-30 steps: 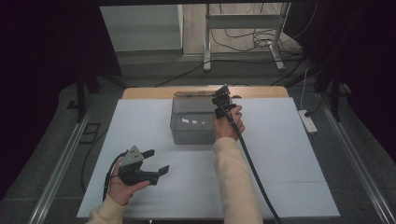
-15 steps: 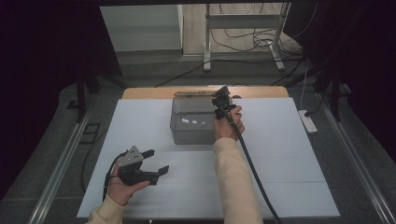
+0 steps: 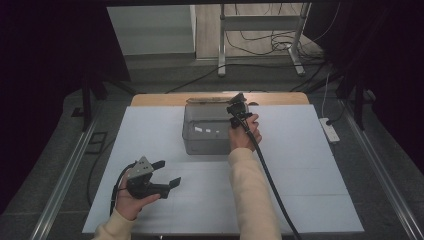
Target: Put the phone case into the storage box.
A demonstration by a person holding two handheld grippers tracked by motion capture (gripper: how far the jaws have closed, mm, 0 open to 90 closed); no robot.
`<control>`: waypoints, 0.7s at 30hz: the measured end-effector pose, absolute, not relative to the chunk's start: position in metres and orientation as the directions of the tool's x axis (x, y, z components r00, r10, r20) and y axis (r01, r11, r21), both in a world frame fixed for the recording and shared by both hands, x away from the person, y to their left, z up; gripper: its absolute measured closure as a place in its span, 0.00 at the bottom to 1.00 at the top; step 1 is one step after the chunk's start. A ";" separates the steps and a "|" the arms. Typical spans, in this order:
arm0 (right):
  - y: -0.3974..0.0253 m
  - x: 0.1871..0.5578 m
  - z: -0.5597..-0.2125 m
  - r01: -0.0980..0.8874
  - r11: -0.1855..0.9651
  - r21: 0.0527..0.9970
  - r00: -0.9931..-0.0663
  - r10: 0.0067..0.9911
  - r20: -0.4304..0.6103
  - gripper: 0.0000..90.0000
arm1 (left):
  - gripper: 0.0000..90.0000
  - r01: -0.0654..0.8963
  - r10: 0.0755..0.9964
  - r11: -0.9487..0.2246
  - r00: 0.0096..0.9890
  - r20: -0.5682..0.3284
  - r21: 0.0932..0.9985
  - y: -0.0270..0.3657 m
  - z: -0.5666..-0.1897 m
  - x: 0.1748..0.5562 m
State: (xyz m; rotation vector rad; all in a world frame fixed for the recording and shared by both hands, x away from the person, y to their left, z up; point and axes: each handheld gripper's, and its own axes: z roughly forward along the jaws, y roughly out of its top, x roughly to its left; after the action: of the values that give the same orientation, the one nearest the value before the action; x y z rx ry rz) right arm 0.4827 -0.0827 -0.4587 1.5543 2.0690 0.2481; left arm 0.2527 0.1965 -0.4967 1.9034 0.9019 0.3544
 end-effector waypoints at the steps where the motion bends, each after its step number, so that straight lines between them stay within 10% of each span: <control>1: -0.083 0.483 -0.459 0.835 0.319 0.447 -0.194 0.933 -0.304 0.89 | 0.16 0.438 0.718 -0.262 0.684 -0.130 0.860 0.196 -0.497 0.253; 21: -0.081 0.481 -0.456 0.821 0.340 0.459 -0.217 0.929 -0.299 0.77 | 0.16 0.436 0.717 -0.260 0.685 -0.130 0.862 0.196 -0.496 0.252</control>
State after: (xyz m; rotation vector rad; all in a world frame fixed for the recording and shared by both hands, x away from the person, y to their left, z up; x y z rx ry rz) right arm 0.4805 -0.0808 -0.4560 1.5263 2.0874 0.2727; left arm 0.2525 0.1964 -0.4964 1.9006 0.9002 0.3542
